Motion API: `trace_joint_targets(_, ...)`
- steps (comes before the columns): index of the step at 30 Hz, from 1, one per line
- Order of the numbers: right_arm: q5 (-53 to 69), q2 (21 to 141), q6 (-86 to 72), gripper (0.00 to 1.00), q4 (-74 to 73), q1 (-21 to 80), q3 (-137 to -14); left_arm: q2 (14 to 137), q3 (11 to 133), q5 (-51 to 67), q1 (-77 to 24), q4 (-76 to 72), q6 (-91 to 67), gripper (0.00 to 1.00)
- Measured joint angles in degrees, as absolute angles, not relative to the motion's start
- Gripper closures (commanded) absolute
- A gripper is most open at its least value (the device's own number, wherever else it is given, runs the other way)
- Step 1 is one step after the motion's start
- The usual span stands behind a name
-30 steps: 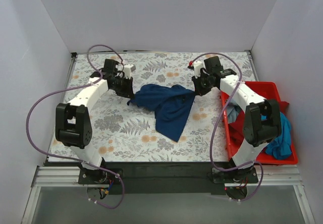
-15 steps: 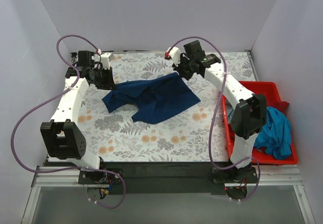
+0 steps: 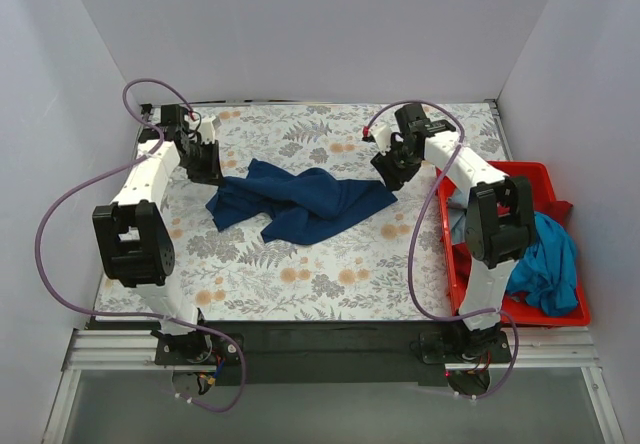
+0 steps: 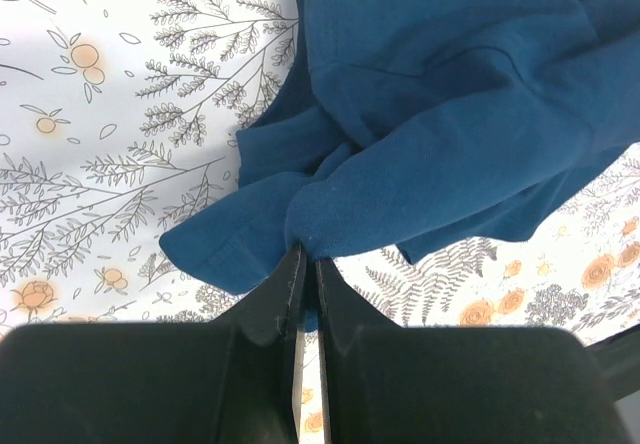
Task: Fold and stack the t-shirts
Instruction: Flatten the tshirt out
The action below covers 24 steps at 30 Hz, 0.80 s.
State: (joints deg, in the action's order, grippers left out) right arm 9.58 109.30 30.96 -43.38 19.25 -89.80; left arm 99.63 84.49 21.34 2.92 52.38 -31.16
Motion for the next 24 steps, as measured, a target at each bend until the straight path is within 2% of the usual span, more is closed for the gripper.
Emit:
trace_joint_targets(10, 11.9, 115.0, 30.1, 0.47, -43.4, 18.0, -89.4, 104.1, 87.6, 21.4, 3.0, 52.5, -31.4, 1.0)
trace_joint_targets(16, 9.6, 118.9, 28.6, 0.53, -41.9, 17.7, -88.9, 104.5, 88.2, 21.9, 3.3, 52.6, -31.6, 1.0)
trace_joint_targets(19, 8.0, 119.2, 27.8, 0.65, -40.7, 17.6, -88.9, 104.8, 88.4, 21.9, 3.5, 52.8, -31.5, 0.98)
trace_joint_targets(20, 7.6, 119.2, 27.7, 0.8, -40.2, 17.6, -88.7, 104.9, 88.4, 22.0, 3.5, 52.9, -31.5, 0.96)
trace_joint_targets(22, 7.2, 119.1, 27.5, 0.98, -39.6, 17.6, -88.3, 105.3, 88.9, 22.0, 3.7, 53.3, -31.6, 0.93)
trace_joint_targets(24, 7.4, 118.7, 27.2, 0.99, -39.0, 17.6, -87.7, 106.3, 89.7, 22.2, 4.1, 53.7, -31.7, 0.88)
